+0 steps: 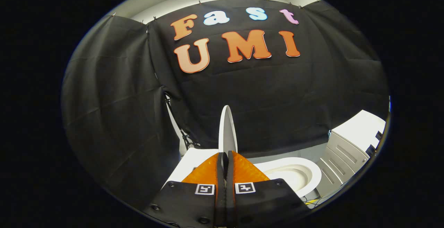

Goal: Open the toilet lid.

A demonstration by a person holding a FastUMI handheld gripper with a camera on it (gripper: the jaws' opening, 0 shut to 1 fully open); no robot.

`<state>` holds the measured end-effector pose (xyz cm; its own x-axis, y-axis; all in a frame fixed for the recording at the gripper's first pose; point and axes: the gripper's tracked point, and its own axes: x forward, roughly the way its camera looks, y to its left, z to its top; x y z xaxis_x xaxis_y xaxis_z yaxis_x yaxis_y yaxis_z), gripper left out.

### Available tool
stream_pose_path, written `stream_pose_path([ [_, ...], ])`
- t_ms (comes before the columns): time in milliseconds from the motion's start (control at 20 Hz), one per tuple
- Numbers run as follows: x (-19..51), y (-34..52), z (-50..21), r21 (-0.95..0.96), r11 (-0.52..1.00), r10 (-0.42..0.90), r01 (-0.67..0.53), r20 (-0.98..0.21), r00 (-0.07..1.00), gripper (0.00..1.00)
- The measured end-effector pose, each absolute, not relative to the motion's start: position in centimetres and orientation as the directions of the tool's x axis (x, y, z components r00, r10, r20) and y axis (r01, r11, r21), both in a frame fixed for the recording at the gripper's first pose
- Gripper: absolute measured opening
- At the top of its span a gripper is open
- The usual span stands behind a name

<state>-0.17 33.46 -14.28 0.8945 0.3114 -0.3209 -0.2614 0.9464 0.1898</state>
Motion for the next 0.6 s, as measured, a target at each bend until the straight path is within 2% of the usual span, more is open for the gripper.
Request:
stream_pose_path([
  [600,-1.9,40.3,-15.0,0.184,0.916,0.398,-0.356,-0.326,0.857,0.08],
])
